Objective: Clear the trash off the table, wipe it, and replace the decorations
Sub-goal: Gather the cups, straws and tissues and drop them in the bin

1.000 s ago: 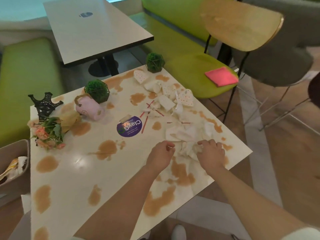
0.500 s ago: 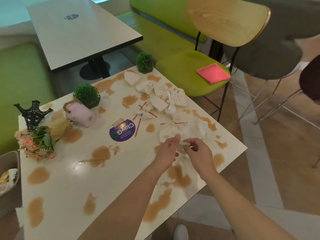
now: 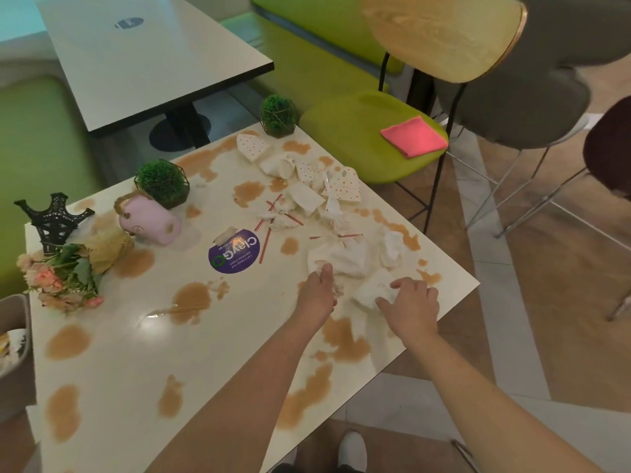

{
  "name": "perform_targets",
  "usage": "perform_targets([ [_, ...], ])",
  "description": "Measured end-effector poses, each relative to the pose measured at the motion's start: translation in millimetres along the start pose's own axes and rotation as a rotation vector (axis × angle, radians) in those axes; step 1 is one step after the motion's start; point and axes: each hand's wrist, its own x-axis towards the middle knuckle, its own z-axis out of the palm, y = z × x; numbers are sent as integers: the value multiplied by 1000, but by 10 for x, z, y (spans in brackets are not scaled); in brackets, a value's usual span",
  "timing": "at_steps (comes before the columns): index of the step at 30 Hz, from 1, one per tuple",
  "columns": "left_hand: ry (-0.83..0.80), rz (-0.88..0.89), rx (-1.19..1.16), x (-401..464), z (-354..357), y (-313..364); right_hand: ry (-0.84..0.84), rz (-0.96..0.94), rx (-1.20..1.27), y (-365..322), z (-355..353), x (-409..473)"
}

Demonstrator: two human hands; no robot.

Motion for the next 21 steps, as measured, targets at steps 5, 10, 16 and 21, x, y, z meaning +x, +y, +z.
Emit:
perform_targets([
  [5,-5,32,33,11,-100,-99,5,-24,-3,-9,66,33],
  [10,62,-84,-112,-29,-264,-152,44,-10,274,-187,68,-79],
  [16,257,-21,-120,-56,-782,-338,-50,-136,627,-867,175,-256],
  [21,433,55,-183,-164,-1575,-608,-188,-194,685,-1648,482,-555],
])
